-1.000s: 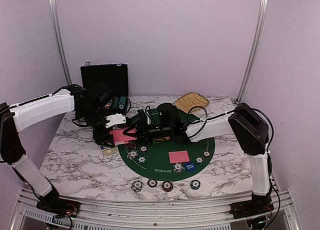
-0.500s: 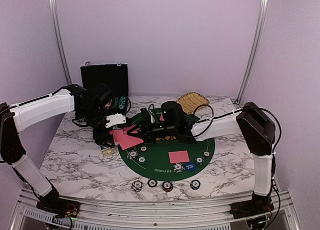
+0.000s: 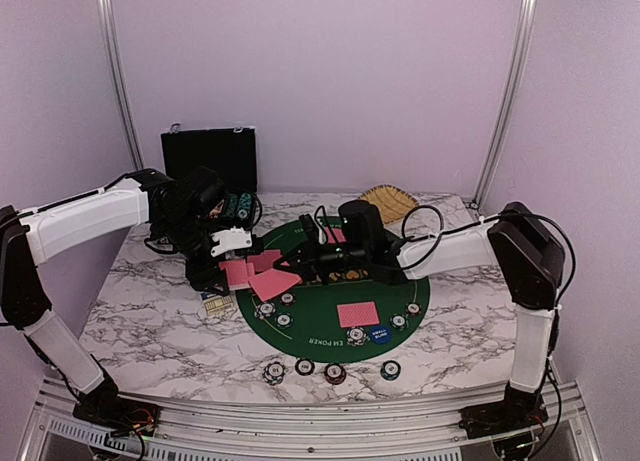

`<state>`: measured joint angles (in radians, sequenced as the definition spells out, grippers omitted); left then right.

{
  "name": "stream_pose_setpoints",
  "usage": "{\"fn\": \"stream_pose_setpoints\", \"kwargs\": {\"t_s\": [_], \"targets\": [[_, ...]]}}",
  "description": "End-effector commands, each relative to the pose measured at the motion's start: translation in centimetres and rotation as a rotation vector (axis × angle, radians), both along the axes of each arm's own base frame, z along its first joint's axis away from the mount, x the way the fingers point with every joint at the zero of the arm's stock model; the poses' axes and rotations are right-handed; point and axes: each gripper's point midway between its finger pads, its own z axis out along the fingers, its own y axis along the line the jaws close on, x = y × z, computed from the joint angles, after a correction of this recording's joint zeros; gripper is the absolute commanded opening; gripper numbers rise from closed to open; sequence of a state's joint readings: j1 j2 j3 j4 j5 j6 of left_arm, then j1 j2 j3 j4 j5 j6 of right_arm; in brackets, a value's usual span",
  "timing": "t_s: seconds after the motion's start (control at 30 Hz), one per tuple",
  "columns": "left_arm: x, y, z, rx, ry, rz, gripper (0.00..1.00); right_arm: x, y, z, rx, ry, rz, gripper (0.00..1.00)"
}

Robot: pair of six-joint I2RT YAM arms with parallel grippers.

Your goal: Distribute texas hold em gaming equipment

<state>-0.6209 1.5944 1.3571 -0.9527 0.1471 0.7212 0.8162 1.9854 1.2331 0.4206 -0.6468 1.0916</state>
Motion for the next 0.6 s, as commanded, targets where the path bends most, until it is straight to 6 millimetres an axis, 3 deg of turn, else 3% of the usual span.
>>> {"fn": "stream_pose_setpoints", "kwargs": {"t_s": [0.0,0.3,0.57], "targets": [[0.0,-0.1,1.7,-0.023,-0.030,0.001,0.00,1.1,-1.4,1.9,0.028,-0.004,-0.027,0.00],[-0.1,0.0,1.5,-0.017,-0.026,0.000,0.00,5.1,-5.3,1.6,0.071,0.037,-0.125,0.00],[-0.2,-0.1,1.4,-0.021,-0.015,0.000,0.00,13.4,-11.1,0.1,0.008,-0.024,-0.312,0.00]]}}
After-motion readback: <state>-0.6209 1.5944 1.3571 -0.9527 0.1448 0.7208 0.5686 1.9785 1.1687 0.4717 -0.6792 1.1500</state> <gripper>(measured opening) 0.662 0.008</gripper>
